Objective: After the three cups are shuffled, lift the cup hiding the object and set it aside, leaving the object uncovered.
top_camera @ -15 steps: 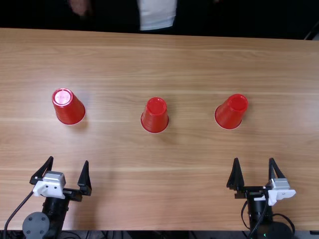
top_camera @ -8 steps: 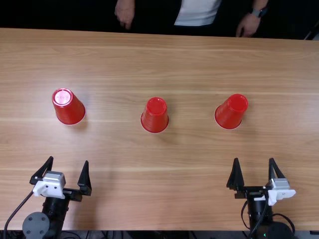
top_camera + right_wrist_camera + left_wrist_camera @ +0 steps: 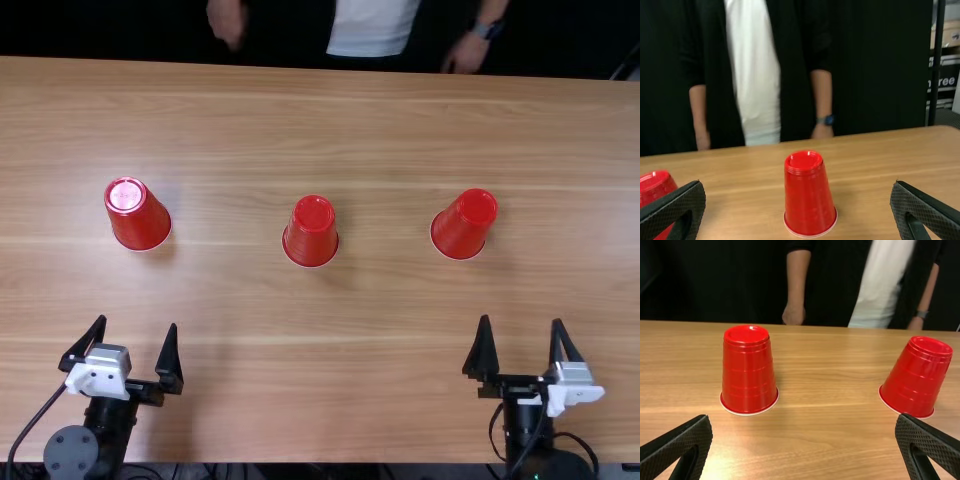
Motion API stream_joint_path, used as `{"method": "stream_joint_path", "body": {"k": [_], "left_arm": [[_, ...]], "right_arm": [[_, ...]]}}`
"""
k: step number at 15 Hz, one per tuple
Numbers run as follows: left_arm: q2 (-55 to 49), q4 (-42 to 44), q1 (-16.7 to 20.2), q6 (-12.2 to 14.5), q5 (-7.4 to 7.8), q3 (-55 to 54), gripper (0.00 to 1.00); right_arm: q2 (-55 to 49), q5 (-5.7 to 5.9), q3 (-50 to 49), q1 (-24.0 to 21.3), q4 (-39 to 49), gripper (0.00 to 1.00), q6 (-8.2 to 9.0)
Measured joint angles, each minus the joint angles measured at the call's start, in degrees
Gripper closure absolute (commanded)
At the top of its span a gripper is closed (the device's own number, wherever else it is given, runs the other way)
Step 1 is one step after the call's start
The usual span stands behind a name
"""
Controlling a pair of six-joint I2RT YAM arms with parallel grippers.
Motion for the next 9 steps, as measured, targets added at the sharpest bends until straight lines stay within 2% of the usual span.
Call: {"method": "stream_joint_path", "body": {"k": [2,4,6,9], "left_arm": [[6.4,-3.1,0.7,0.0,-0.48,7.8,0.0],[13.8,-7.0,1.6,0.0,-1.73,18.6,0.0],[20.2,-13.7,1.9,0.0,-1.92,29.3,0.0],[29.3,-24.5,4.3,0.0,-2.19,44.1,0.0]], "right_arm": [[3.4,0.24,6.1,-1.7,0.4,0.0,0.02],[7.4,0.48,11.6,-2.0,-1.0,0.0,0.02],[11.8,0.52,19.1,-2.0,-6.8,0.0,-0.02],[18.8,0.52,30.6,-2.0,-13.7,0.0,-0.17]]}}
